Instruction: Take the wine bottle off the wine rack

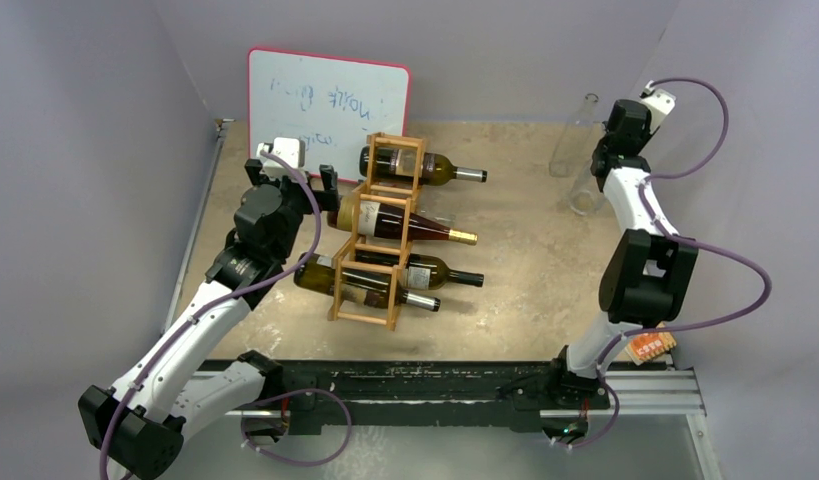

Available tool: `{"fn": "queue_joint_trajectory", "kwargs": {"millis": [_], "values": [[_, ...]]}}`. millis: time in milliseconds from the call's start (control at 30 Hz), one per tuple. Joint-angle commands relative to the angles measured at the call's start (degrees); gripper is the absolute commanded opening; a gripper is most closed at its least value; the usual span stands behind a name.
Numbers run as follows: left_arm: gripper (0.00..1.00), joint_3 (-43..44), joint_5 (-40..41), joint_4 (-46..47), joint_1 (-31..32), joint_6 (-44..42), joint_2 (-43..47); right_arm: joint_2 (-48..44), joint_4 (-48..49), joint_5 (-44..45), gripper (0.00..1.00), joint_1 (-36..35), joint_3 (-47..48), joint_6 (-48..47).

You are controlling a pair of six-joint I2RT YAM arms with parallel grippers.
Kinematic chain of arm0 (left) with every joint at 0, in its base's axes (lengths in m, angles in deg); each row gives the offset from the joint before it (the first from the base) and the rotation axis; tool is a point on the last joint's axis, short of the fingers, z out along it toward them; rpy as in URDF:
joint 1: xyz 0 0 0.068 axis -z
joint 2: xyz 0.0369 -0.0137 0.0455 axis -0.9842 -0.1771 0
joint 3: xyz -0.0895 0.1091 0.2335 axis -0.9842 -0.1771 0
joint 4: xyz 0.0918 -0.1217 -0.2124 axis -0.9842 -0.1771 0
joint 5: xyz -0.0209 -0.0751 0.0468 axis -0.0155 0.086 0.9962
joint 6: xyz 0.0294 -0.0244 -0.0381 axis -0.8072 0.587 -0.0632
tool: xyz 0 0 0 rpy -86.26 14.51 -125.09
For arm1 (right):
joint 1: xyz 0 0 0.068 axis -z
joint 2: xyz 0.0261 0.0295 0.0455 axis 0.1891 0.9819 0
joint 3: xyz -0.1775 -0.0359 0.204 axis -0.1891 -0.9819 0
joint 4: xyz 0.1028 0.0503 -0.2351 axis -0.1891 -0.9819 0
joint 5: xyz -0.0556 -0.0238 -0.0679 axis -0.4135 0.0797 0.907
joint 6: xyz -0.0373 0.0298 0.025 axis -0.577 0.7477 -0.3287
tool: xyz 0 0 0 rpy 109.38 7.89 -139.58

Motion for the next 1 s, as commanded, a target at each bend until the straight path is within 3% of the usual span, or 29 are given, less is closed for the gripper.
{"fn": "queue_joint_trajectory", "kwargs": {"millis": [0, 300, 500, 700, 833, 867, 967], "values": [[1.0, 2.0, 0.0, 2.6, 0.1, 0.6, 0.5, -2.5, 14.1, 1.3, 0.0, 0.0, 7.2, -0.8], [1.0, 2.0, 0.0, 2.5, 0.2, 0.6, -0.2, -0.2, 14.6, -0.2, 0.01, 0.8, 7.0, 0.3], [1.0, 2.0, 0.2, 2.4, 0.1, 0.5, -0.3, 0.2, 14.2, -1.7, 0.19, 1.0, 6.0, 1.1], [1.0, 1.6, 0.9, 2.6, 0.2, 0.2, -0.2, 0.8, 9.1, -1.9, 0.5, 1.0, 8.2, 1.2], [1.0, 1.6, 0.9, 2.6, 0.2, 0.2, -0.4, -0.8, 4.1, -2.2, 0.94, 1.0, 9.9, 1.3], [1.0, 1.5, 0.8, 2.7, 0.2, 0.2, -0.5, -1.4, 3.0, -2.1, 0.99, 1.0, 10.3, 1.4], [1.0, 1.3, 0.8, 2.8, 0.2, 0.2, -0.6, -3.7, -1.4, -1.9, 1.0, 1.0, 11.6, 1.6]]}}
